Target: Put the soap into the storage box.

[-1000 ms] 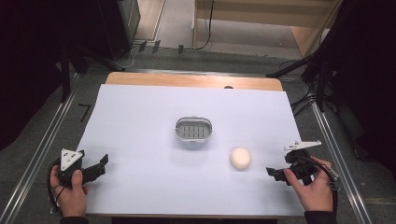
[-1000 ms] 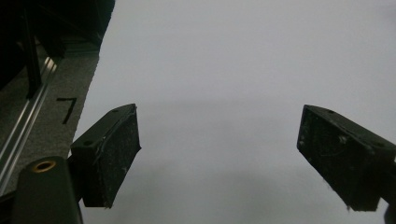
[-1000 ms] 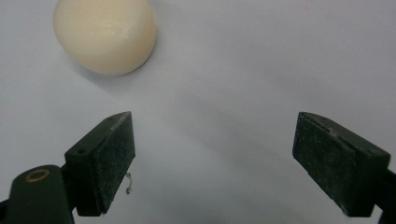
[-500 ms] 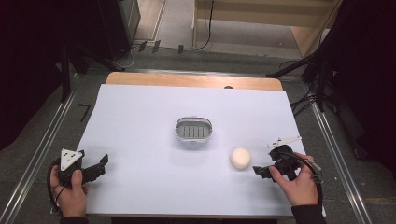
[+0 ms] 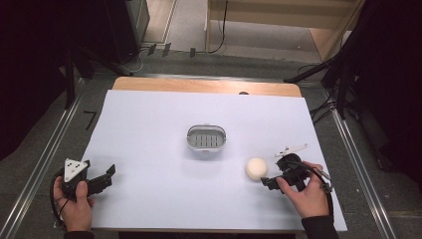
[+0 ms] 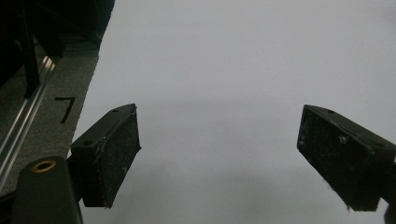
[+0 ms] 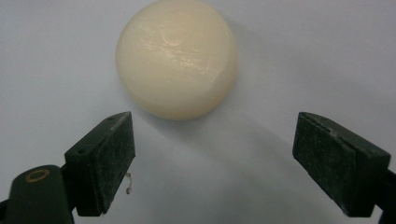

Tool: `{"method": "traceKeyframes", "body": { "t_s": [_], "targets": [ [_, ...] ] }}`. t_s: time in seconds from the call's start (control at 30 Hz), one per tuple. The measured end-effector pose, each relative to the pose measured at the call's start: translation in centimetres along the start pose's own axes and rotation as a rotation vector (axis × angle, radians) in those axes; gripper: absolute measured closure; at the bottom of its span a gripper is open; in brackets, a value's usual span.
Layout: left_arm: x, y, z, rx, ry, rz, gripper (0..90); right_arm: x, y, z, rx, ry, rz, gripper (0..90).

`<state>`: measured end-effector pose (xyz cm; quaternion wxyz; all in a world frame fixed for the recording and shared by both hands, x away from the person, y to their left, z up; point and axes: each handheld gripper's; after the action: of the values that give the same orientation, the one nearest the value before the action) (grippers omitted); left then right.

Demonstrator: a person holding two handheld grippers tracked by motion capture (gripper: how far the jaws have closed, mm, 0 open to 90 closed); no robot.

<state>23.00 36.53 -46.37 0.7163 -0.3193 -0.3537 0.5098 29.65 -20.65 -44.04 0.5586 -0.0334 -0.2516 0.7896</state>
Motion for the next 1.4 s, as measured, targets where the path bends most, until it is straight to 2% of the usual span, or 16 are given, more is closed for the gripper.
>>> {"method": "traceKeyframes", "body": {
  "t_s": [0.1, 0.4, 0.67, 0.87, 1.4],
  "targets": [
    [0.0, 0.0, 0.0, 0.000, -0.001, -0.001, 14.2, 0.5, -0.3, -0.4, 0.000, -0.016, 0.011, 13.7],
    [0.0, 0.0, 0.0, 0.000, 0.001, 0.000, 14.2, 1.1, -0.6, -0.9, 0.006, -0.019, 0.004, 13.7],
    [0.0, 0.0, 0.0, 0.001, 0.001, 0.000, 14.2, 1.9, -1.1, -1.5, 0.008, -0.026, 0.016, 14.0],
    [0.0, 0.0, 0.0, 0.000, 0.001, 0.001, 14.2, 2.5, -1.5, -2.0, 0.019, -0.023, 0.026, 14.4],
    [0.1, 0.0, 0.0, 0.003, 0.003, 0.003, 14.2, 3.1, -2.3, -3.0, 0.019, 0.016, -0.002, 17.1]
  ]
}}
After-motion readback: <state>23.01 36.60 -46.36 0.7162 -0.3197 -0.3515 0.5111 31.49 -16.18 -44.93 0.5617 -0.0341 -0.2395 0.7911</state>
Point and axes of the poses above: each handheld gripper's, and its own axes: z roughly backward along the jaws, y roughly out of its underside, x roughly to its left, and after that the axes turned 13 degrees about -z, right-handed
